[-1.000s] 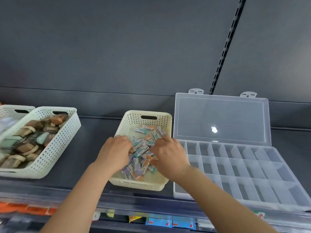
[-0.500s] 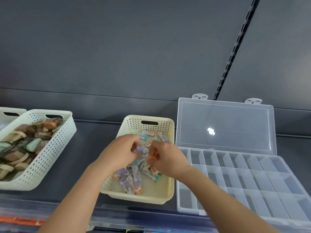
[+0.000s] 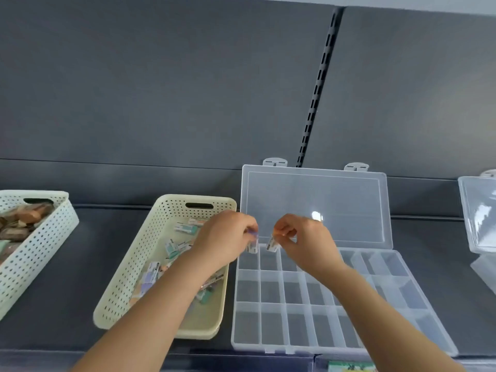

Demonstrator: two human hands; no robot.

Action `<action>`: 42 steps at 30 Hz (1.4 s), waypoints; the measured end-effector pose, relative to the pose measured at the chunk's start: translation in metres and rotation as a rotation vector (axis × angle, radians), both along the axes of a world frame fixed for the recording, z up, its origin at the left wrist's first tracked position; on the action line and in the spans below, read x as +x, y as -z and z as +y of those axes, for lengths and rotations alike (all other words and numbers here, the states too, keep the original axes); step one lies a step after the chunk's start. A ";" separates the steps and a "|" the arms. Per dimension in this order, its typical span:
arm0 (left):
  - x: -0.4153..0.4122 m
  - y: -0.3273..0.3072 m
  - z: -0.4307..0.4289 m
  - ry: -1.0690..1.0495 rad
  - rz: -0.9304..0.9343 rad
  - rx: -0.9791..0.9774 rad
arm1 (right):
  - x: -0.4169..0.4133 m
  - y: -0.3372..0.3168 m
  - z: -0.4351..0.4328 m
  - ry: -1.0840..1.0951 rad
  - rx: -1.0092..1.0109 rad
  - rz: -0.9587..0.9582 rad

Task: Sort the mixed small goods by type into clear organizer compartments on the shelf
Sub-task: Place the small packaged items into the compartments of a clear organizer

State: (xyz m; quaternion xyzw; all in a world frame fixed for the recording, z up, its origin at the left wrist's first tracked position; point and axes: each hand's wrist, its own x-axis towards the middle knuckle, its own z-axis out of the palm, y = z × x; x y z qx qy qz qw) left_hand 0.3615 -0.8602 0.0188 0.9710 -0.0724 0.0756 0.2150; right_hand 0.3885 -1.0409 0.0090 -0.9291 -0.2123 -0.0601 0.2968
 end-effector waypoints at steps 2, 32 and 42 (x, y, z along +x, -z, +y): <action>0.004 0.008 -0.007 0.032 -0.014 0.122 | 0.000 0.009 -0.003 -0.018 -0.031 0.022; -0.019 0.007 0.025 -0.025 -0.065 0.131 | -0.005 0.018 0.020 -0.246 -0.080 -0.110; -0.048 0.034 0.093 -0.307 0.378 0.268 | -0.027 0.002 0.106 -0.566 -0.579 -0.171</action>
